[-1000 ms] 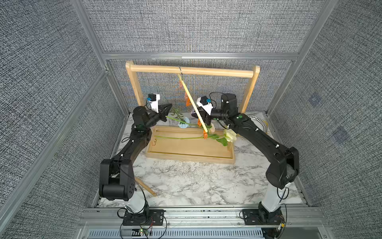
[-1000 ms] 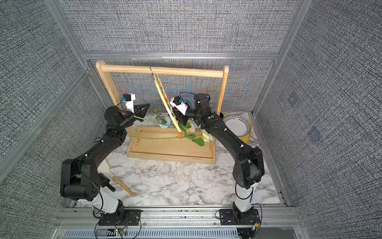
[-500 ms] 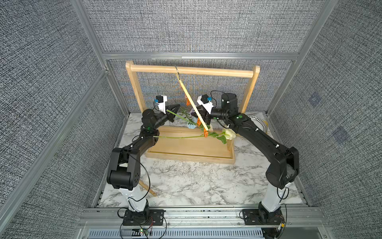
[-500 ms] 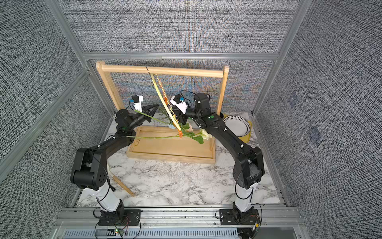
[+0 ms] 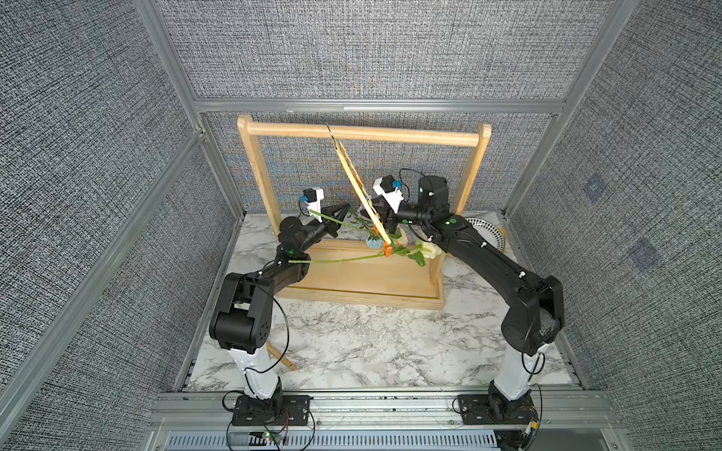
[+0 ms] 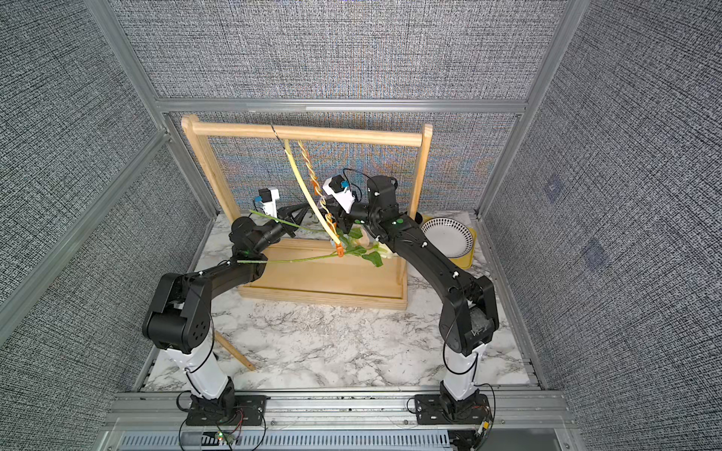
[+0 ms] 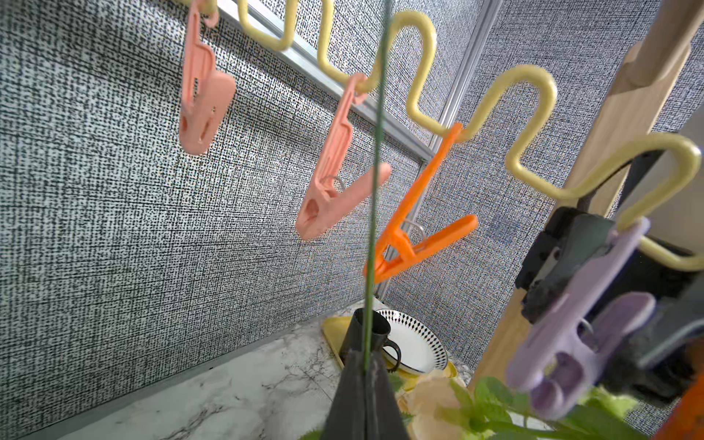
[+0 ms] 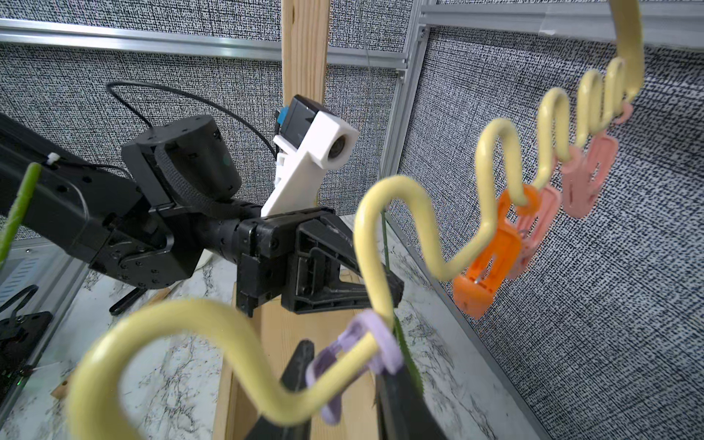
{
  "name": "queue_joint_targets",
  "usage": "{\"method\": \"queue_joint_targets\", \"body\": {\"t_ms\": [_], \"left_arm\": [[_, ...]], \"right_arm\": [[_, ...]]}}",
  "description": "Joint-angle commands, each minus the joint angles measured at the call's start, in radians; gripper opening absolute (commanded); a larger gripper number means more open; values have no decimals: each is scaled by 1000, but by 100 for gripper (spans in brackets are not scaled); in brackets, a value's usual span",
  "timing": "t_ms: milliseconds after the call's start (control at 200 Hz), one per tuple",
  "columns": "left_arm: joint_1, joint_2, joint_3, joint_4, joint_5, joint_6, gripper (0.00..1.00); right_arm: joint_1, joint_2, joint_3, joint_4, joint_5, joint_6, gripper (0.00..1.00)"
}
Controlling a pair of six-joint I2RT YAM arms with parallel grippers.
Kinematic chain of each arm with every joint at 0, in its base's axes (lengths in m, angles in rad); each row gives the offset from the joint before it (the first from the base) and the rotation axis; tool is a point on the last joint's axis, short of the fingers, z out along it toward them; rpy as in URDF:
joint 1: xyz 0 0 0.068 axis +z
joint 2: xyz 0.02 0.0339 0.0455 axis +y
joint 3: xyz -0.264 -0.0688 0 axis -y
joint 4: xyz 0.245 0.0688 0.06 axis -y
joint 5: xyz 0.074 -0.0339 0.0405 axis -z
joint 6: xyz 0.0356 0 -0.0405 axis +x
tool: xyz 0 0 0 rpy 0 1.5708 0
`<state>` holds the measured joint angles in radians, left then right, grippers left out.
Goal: Dry the flowers on a clothes hanger
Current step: Clamp the flower onto the hanger.
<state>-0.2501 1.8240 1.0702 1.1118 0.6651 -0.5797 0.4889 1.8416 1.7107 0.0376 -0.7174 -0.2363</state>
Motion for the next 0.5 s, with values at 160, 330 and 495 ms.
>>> {"method": "queue_joint_targets", "body": {"t_ms": [160,330,495], "left_arm": [[-18,-29,-32,105,-29,-5,2],[-21,-57,-44,118,-15,-5,2],[-21,-69,-55,141,-2,-14,2]], "right_arm": [[4,3,-8,83,46,55,29],[8,14,2,85,43,61,29],[10,18,10,92,47,64,26]]}}
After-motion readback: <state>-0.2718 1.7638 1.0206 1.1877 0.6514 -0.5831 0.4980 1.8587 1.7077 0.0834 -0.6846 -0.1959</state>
